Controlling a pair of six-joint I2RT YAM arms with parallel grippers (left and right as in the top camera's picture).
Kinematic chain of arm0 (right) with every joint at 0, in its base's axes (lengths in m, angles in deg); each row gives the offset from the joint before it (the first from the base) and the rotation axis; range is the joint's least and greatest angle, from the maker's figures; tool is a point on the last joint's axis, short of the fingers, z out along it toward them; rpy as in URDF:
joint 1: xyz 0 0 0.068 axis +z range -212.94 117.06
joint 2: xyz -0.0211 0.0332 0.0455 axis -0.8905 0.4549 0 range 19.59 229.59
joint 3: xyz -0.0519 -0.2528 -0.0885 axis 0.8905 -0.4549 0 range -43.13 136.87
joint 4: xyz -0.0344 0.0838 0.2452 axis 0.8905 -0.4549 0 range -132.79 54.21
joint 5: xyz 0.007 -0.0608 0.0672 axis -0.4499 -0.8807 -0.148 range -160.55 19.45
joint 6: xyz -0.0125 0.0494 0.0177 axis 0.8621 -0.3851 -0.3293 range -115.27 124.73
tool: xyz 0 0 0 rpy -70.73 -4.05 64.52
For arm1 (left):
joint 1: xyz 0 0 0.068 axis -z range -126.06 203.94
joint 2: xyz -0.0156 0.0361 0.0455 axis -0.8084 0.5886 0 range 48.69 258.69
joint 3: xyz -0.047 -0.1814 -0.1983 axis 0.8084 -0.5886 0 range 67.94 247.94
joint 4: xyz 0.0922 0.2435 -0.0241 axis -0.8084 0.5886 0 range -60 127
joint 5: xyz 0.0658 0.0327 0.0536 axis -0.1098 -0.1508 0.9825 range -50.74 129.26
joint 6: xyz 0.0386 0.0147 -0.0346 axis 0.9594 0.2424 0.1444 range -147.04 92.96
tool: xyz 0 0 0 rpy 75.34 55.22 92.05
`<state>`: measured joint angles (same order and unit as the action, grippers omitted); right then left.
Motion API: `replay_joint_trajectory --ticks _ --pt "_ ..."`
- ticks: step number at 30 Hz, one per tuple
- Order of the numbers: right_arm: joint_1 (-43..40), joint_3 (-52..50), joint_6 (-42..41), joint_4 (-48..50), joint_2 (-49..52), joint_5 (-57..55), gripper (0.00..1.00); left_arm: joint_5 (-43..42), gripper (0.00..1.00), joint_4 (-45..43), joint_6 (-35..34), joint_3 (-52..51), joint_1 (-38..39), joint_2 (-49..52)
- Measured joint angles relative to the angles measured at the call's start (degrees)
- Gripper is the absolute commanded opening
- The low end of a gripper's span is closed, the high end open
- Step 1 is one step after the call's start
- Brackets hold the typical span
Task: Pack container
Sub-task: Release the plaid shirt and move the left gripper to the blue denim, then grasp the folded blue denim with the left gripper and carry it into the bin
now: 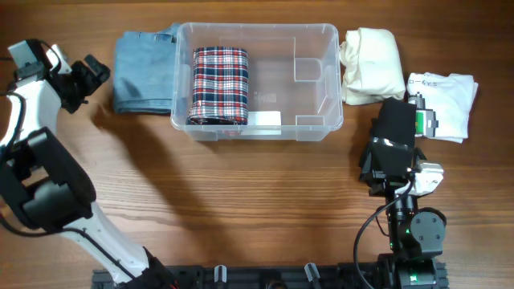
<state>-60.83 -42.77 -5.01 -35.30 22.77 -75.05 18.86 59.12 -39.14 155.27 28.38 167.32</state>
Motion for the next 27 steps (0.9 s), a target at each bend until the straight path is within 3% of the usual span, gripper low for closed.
replay_joint_trajectory --ticks 5,12,14,16,21,27 --pt "0.0 0.0 0.0 0.0 0.0 0.0 1.00 -2.3 0.93 -3.4 1.4 0.0 2.4 2.5" --pt "0.0 0.0 0.0 0.0 0.0 0.0 1.00 -3.1 0.74 -4.2 3.1 0.0 5.8 5.2" --pt "0.0 0.0 0.0 0.0 0.0 0.0 1.00 -3.1 0.57 -4.4 3.3 0.0 5.7 6.1" --pt "0.0 0.0 0.0 0.0 0.0 0.0 1.00 -3.1 0.47 -4.3 3.5 0.0 5.4 7.0" --pt "0.0 0.0 0.0 0.0 0.0 0.0 1.00 -3.2 0.04 -4.1 3.6 0.1 5.1 7.1" --pt "0.0 0.0 0.0 0.0 0.0 0.0 1.00 -3.5 0.04 -2.8 3.7 0.7 5.1 7.0"
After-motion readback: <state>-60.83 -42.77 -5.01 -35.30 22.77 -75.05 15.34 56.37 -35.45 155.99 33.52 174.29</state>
